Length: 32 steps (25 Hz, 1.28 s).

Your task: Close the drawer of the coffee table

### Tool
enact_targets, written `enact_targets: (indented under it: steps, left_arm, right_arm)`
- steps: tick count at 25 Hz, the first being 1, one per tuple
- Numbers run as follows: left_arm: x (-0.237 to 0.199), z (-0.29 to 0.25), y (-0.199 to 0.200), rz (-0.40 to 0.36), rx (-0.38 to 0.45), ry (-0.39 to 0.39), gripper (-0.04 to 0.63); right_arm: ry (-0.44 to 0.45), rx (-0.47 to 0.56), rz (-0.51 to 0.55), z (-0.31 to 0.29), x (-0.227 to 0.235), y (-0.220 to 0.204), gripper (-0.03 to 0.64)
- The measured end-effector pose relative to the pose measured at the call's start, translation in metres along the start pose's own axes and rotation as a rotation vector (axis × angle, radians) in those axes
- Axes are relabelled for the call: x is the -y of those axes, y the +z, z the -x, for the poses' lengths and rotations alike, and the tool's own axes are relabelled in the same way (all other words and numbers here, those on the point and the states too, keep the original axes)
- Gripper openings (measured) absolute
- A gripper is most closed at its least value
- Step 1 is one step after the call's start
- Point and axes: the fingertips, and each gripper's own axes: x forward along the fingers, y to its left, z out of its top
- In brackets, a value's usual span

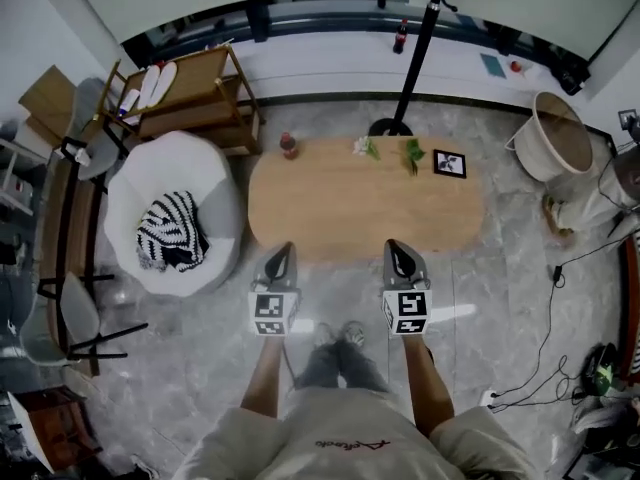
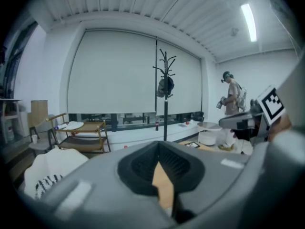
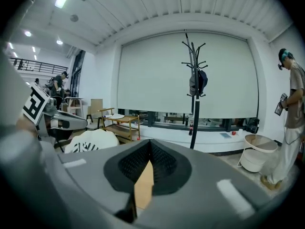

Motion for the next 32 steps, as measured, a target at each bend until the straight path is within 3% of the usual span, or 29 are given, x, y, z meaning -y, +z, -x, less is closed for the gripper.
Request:
enact_targets:
  steps: [5,12,19,32]
  left_arm:
    - [0.018,0.022,0.061,-0.015,0.052,-0.016,0.0]
    - [0.025,0.047,0.11,-0.041,0.09,-0.026,0.0]
    - [0.02,0.057,0.147,-0.061,0.16,-0.001,0.0]
    - [0.007,0.049,0.173,-0.067,0.196,0.026,0.0]
  right_arm:
    - [-0.019,0.064,-0.004,0.035,0.007,0.061,0.006]
    - [-0.046,0.125,0.021,0.071,0.018,0.119,0.006]
    - [-0.057,0.164,0.018,0.084,0.026,0.142,0.006]
    - [-0.016,0.181,0.022,0.061,0.027,0.161,0.006]
